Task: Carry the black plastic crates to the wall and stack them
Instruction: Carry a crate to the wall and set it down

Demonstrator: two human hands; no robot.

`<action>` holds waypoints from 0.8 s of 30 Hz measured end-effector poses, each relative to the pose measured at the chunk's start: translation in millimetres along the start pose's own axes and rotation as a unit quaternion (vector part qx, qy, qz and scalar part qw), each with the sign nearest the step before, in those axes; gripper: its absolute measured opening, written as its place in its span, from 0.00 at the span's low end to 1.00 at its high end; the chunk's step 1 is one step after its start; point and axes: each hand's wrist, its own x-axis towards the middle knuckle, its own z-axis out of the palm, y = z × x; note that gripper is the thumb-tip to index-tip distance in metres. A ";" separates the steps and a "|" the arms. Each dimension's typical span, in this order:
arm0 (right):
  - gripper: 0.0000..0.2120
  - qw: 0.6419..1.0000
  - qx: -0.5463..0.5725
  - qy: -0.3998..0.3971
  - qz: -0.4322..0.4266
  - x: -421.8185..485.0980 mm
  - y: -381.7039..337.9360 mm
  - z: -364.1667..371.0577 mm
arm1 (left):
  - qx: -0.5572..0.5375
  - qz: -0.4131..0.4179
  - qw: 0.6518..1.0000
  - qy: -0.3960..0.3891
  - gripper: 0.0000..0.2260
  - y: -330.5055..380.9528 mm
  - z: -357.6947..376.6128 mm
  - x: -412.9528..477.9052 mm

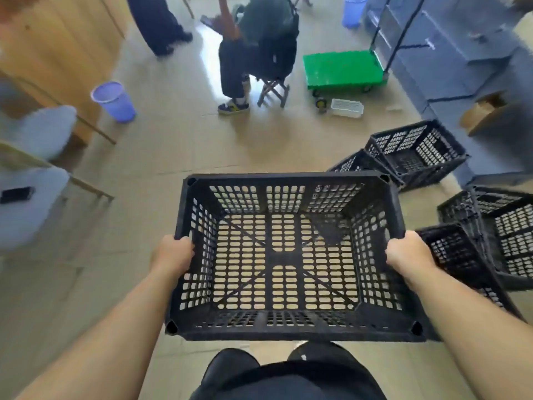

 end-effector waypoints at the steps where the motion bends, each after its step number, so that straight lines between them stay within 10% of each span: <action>1: 0.16 1.000 -0.015 -0.004 -0.023 -13.7 -18.8 11.2 | -0.015 -0.015 1.000 0.011 0.16 -19.2 -20.2 3.7; 24: 0.12 0.876 -0.200 -0.152 -0.412 -360.5 -333.7 338.8 | -0.288 -0.277 0.877 0.266 0.10 -392.1 -360.1 -16.7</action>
